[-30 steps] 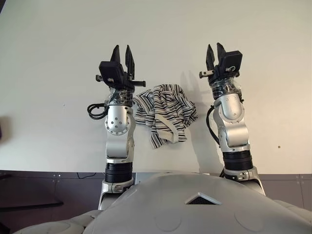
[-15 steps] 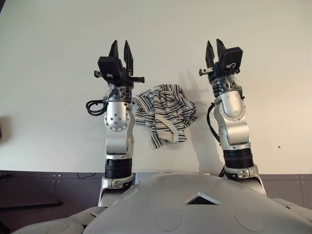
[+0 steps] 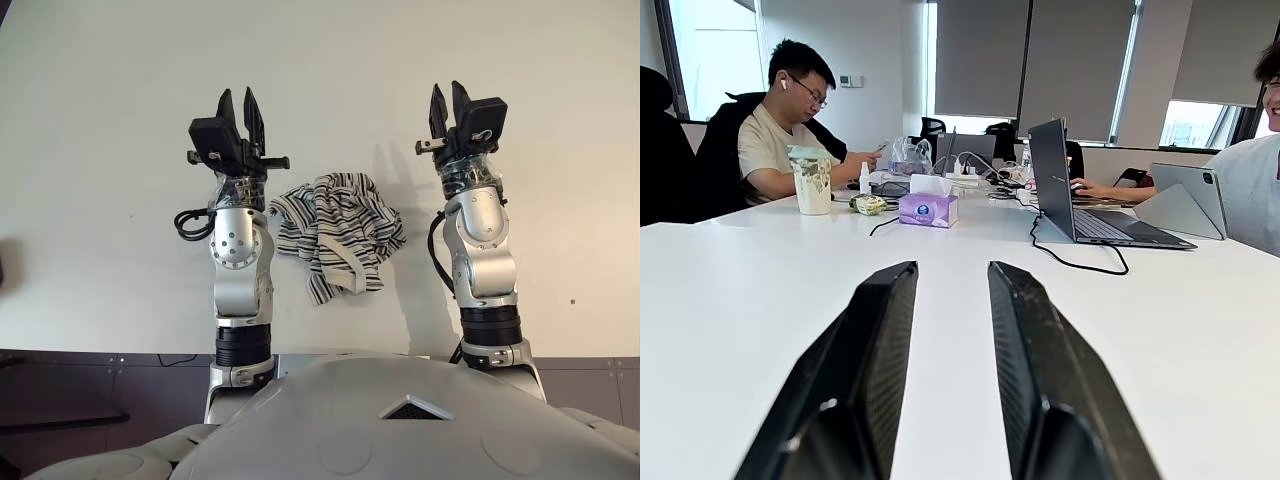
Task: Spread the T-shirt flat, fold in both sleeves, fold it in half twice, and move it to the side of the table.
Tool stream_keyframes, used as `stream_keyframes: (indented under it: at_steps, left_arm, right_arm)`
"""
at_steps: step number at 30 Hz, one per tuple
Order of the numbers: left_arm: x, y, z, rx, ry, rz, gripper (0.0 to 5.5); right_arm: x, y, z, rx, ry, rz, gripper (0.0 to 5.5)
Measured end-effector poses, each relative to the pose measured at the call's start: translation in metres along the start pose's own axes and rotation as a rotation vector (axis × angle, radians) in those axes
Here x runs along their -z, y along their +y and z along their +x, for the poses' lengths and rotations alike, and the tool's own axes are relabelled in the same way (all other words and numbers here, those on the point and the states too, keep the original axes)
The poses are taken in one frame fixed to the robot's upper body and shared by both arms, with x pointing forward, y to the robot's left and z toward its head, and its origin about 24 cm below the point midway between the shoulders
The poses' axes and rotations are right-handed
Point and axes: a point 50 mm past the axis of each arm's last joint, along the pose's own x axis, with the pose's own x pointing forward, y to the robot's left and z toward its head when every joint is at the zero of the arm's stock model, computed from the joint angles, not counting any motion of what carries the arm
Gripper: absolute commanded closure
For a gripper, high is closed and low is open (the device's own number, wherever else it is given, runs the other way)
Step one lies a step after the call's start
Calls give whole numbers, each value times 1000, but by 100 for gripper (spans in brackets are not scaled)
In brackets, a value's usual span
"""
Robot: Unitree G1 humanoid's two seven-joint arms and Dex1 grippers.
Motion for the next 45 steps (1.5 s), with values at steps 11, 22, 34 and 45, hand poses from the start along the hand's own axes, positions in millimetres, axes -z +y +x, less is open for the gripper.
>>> stream_keyframes:
  at_steps: [11,22,34,45]
  left_arm:
    - [5,7,-8,4,62,53,422]
    - [-7,7,-32,408,134,285,422]
    - [26,19,-81,936,486,585,422]
    - [33,42,-71,961,478,681,422]
  right_arm:
    - [-7,2,-4,-92,-19,-44,432]
    - [-16,9,-38,-777,124,-92,432]
    - [37,-11,-50,-1147,443,-467,432]
    - [38,-75,16,-954,437,-884,432]
